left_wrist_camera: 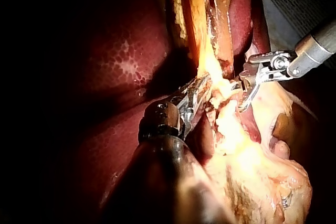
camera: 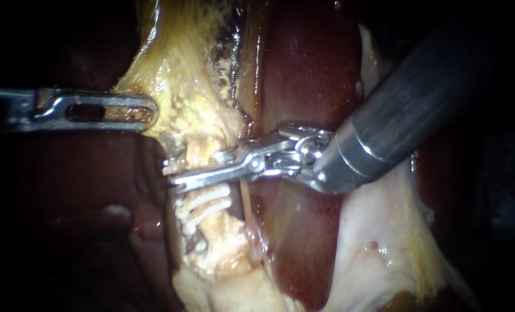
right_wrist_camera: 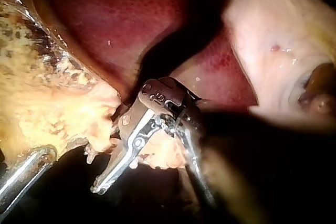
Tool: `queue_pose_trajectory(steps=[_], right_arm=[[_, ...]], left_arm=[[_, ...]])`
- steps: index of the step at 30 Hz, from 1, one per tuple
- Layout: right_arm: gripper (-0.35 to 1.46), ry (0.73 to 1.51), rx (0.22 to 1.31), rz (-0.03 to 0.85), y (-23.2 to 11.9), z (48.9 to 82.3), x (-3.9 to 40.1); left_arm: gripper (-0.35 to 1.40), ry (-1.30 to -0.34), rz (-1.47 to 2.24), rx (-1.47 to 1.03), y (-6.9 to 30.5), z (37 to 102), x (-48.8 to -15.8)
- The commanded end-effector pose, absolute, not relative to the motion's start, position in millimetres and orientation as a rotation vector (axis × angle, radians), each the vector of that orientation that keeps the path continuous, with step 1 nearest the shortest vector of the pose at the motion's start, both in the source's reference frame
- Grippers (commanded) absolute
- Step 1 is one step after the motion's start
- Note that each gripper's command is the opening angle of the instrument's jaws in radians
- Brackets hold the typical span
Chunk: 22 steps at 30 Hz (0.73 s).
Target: Clipping third clip left tube
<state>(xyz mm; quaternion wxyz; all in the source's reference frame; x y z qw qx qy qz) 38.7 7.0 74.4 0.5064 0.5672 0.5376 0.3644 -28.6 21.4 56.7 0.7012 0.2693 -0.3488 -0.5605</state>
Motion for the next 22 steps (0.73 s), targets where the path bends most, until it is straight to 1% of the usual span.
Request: queue_pose_trajectory(steps=[1,2,3,4,5,6,8,10,22], right_arm=[[0.44,1.287,1.374,0.892,7.1,74.5,38.7],[0.40,1.282,1.377,0.897,7.2,74.6,38.7],[0.21,1.282,1.377,0.897,7.2,74.6,38.7],[-0.07,1.282,1.377,0.897,7.1,74.6,38.6],[-0.27,1.282,1.375,0.899,7.1,74.6,38.6],[-0.35,1.282,1.378,0.895,7.1,74.6,38.6],[-0.35,1.282,1.378,0.885,7.1,74.6,38.5],[-0.35,1.266,1.356,0.895,7.1,74.7,38.5],[-0.35,1.255,1.366,0.895,7.0,75.5,38.1]], left_arm=[[-0.35,-0.777,-1.248,0.599,21.4,56.7,-28.6],[-0.35,-0.777,-1.248,0.599,21.4,56.7,-28.6],[-0.35,-0.777,-1.248,0.599,21.4,56.7,-28.6],[-0.35,-0.777,-1.248,0.599,21.4,56.7,-28.6],[-0.35,-0.777,-1.248,0.599,21.3,56.7,-28.6],[-0.35,-0.777,-1.248,0.599,21.3,56.7,-28.6],[-0.35,-0.777,-1.248,0.599,21.3,56.7,-28.6],[-0.35,-0.777,-1.248,0.600,21.3,56.7,-28.6],[-0.35,-0.777,-1.248,0.600,21.4,56.7,-28.6]])
